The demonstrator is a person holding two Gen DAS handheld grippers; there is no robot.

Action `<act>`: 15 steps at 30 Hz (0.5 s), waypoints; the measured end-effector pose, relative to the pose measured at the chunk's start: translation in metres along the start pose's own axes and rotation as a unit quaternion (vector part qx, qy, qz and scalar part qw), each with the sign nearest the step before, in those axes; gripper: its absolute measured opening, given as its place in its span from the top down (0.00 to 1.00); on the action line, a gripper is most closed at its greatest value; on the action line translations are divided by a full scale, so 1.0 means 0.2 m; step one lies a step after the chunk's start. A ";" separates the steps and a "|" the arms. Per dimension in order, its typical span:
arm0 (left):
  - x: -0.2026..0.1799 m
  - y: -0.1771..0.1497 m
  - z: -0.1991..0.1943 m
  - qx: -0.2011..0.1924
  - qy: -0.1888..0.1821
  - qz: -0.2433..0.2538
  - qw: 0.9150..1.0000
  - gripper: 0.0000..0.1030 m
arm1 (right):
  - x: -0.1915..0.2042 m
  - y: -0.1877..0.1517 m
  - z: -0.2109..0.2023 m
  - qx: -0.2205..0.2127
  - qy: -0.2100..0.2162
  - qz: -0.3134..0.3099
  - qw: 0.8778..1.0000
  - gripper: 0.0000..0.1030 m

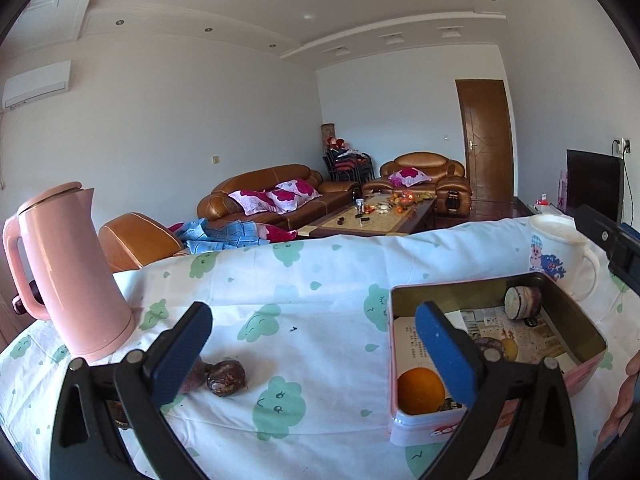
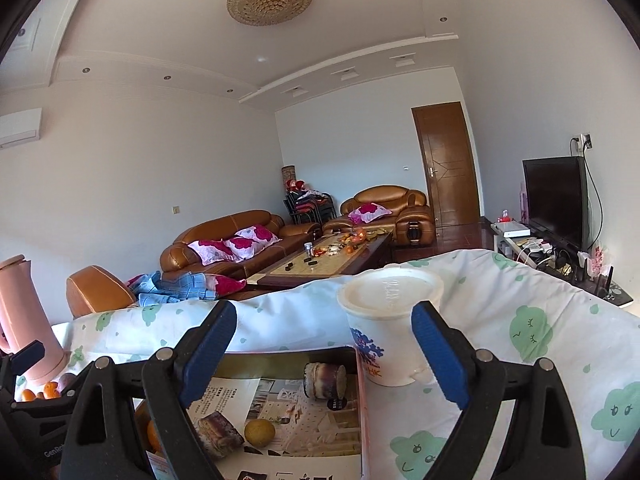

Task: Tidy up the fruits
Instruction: 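Move both tools back toward the remaining fruits, left tool nearing an orange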

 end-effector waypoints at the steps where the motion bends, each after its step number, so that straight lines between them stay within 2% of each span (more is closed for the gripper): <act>1: 0.01 0.00 0.00 0.002 -0.001 -0.004 1.000 0.00 | 0.01 0.00 0.00 -0.001 0.000 -0.004 1.000 0.12; 4: 0.05 -0.02 -0.01 0.009 -0.004 -0.015 1.000 0.00 | 0.02 -0.01 0.00 0.004 -0.003 -0.004 1.000 0.12; 10: 0.16 -0.04 -0.03 0.013 -0.006 -0.047 0.999 0.00 | 0.03 -0.06 0.00 0.031 0.004 0.037 0.999 0.12; 15: 0.27 -0.06 -0.03 0.017 0.006 -0.049 0.999 0.00 | 0.08 -0.10 -0.01 0.047 0.003 0.057 0.997 0.12</act>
Point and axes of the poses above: each gripper's, at about its wrist camera, not at the fingertips, and z roughly the way its jaws point, x to its left, y to its top, the point moved 7 cm from there along z, roughly the way its jaws point, and after that the axes turned 4 degrees about -z, right-handed, at the moved point
